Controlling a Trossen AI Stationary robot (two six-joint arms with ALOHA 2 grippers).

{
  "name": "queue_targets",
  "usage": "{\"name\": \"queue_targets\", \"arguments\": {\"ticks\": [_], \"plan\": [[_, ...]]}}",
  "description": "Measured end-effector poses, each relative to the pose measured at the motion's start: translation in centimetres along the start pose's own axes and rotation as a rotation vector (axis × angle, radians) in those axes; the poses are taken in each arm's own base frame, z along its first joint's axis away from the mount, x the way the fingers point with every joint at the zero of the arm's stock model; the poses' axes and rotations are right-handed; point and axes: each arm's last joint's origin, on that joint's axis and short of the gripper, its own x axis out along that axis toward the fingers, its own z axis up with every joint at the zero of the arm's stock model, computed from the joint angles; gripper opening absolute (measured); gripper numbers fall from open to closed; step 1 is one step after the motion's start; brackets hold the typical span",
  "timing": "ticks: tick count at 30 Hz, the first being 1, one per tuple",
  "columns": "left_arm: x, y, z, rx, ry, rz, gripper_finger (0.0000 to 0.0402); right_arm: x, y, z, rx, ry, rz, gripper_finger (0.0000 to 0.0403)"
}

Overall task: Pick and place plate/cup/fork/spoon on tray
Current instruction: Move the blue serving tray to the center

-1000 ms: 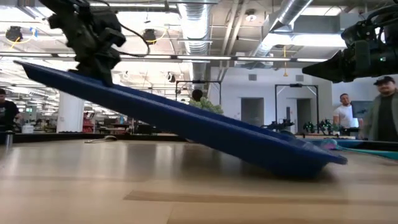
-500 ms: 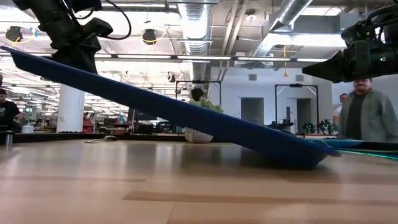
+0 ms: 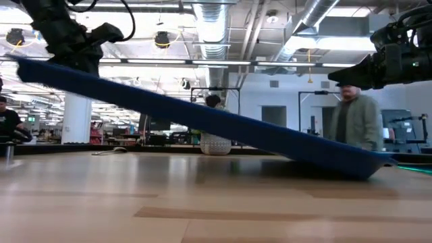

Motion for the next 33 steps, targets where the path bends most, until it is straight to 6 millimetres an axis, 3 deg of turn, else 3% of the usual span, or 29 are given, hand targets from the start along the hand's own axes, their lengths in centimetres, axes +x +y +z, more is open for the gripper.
{"name": "queue_targets", "arguments": {"ticks": [16, 25, 33], "plan": [[2.9, 3.2, -4.5, -0.089, -0.009, 0.024, 0.0012, 0.0, 0.0, 0.0, 0.000, 0.000, 0.000, 0.0033], [4.9, 2.9, -5.9, -0.116, -0.039, 0.016, 0.0014, 0.0, 0.0, 0.0, 0.000, 0.000, 0.000, 0.0033], [5.2, 2.9, -6.1, -0.133, -0.031, 0.031, 0.0015, 0.0, 0.0, 0.0, 0.000, 0.000, 0.000, 0.0033]]}}
